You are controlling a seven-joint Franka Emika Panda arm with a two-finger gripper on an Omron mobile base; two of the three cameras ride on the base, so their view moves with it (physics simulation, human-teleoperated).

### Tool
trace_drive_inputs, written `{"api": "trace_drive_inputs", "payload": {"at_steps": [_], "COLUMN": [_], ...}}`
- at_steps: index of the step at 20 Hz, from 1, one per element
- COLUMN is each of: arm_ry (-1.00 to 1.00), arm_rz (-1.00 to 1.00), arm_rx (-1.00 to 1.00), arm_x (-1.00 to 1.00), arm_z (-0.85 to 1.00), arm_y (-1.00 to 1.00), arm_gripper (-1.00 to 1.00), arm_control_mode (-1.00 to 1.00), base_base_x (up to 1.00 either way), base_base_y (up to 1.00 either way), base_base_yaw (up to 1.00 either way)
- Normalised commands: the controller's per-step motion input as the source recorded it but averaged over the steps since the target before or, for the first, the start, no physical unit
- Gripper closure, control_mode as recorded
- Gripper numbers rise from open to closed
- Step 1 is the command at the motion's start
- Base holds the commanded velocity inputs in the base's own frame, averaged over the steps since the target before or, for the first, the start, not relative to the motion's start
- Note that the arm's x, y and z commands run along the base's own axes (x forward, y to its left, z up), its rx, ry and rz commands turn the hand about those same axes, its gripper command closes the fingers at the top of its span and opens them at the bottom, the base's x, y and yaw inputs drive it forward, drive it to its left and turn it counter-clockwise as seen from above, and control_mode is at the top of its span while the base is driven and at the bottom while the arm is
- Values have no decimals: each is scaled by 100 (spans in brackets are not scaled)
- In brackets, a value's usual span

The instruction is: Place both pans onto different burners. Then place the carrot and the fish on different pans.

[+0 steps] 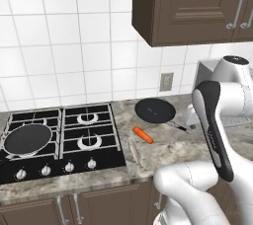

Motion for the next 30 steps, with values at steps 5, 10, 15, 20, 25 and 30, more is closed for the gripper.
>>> {"api": "trace_drive_inputs", "payload": {"at_steps": [5, 10, 15, 20, 25, 30], "arm_ry": [-3, 0, -1, 0, 0, 1], "arm_rz": [4, 2, 5, 1, 0, 3], "arm_rx": [-4, -3, 0, 0, 0, 3], "arm_x": [48, 54, 39, 32, 31, 24], "arm_z": [-3, -27, -37, -6, -10, -27], "arm_y": [-27, -22, -22, -4, 0, 0], "arm_gripper": [-100, -100, -100, -100, -100, -100], "arm_control_mode": [-100, -100, -100, -100, -100, -100], "base_base_x": [0, 0, 0, 0, 0, 0], "base_base_y": [0, 0, 0, 0, 0, 0], "base_base_yaw": [0, 0, 0, 0, 0, 0]}}
